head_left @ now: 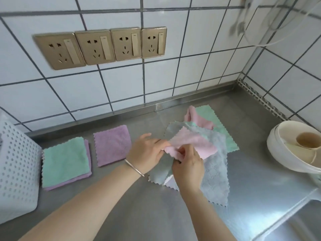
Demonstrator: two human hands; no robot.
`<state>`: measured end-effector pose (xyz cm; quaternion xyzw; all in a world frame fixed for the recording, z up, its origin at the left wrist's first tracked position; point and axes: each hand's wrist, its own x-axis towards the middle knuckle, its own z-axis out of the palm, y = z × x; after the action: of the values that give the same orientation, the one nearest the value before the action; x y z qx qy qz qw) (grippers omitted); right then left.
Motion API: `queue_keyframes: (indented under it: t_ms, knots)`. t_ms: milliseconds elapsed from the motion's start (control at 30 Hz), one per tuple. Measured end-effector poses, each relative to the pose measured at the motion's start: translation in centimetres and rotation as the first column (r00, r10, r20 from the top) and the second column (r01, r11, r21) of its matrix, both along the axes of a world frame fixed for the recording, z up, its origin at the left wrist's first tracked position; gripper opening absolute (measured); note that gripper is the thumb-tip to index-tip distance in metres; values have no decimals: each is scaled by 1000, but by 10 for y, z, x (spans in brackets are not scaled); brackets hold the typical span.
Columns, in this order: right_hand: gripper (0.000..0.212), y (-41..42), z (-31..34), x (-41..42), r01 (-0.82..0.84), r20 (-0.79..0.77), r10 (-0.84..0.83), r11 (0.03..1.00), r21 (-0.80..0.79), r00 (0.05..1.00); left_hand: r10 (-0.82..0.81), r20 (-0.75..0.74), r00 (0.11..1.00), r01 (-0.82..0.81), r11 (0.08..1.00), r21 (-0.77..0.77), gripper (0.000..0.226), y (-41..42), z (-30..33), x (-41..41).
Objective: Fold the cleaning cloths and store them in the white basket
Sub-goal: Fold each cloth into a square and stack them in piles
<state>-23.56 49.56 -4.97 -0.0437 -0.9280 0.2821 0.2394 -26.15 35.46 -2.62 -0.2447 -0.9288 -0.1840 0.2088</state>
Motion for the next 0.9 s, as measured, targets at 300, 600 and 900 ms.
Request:
queue_keyframes:
  t_ms: [300,600,900]
  knots:
    - [15,-10,86,8,-142,41,137,976,166,990,10,66,998,-13,999,38,30,-87,89,51]
    - [26,-59,136,-11,-515,379,370,741,431,848,387,287,876,-379,921,-83,57,-209,135,105]
    - [6,-84,150,21,-585,-60,597,798,142,800,485,249,838,-543,783,302,41,-253,150,190]
